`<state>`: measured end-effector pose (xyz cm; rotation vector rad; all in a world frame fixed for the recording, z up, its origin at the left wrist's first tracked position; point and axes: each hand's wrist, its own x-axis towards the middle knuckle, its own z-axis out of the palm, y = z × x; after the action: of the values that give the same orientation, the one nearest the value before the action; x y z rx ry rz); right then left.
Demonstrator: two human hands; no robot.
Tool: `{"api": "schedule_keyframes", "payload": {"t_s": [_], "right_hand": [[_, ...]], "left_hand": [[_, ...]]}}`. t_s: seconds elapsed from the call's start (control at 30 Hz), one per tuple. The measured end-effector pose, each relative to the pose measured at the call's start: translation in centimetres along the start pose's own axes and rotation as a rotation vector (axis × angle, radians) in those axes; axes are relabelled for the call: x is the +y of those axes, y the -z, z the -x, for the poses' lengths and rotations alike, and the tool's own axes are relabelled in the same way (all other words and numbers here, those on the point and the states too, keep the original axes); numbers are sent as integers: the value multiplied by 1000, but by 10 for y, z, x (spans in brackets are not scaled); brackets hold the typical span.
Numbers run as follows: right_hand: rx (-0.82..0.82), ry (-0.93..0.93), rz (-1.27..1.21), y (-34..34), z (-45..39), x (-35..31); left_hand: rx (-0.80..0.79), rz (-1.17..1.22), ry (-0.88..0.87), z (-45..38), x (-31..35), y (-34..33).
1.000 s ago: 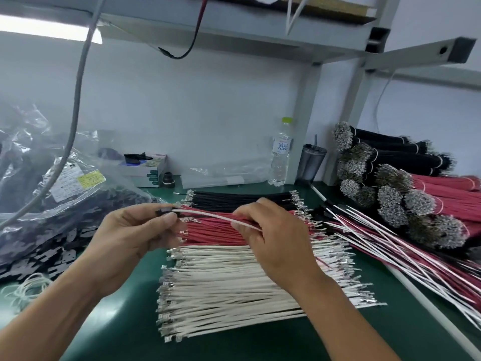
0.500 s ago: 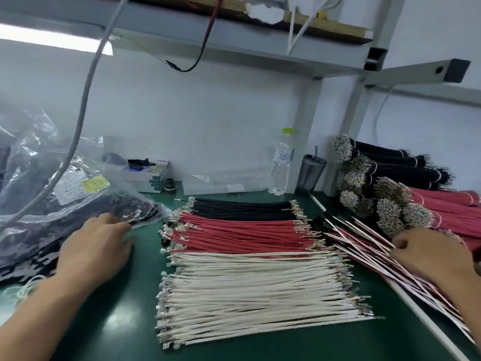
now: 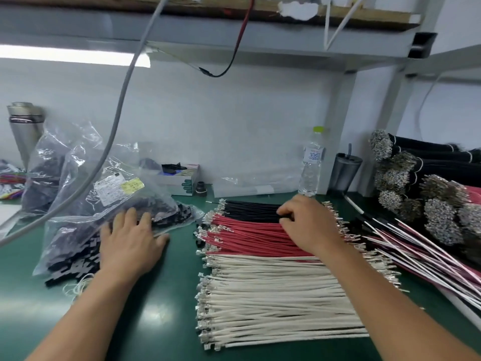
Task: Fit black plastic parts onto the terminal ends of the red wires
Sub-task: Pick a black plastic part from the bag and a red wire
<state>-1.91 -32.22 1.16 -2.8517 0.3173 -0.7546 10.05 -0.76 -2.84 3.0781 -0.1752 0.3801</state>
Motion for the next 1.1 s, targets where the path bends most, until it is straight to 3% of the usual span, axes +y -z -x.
{"api": "schedule_keyframes", "payload": {"t_s": [0.3, 0.4, 0.6, 1.1], "right_hand": [[-342, -76, 62, -50, -54, -20], [-360, -45, 105, -56, -64, -20], [-285, 20, 49, -62, -72, -20], [-328, 38, -23, -62, -73, -25]], "left_hand": [[-45, 176, 278, -19, -21, 9], [-105, 204, 314, -40, -27, 1], [-166, 354, 153, -69, -33, -1], [-21, 168, -44, -8, 12, -5]]}}
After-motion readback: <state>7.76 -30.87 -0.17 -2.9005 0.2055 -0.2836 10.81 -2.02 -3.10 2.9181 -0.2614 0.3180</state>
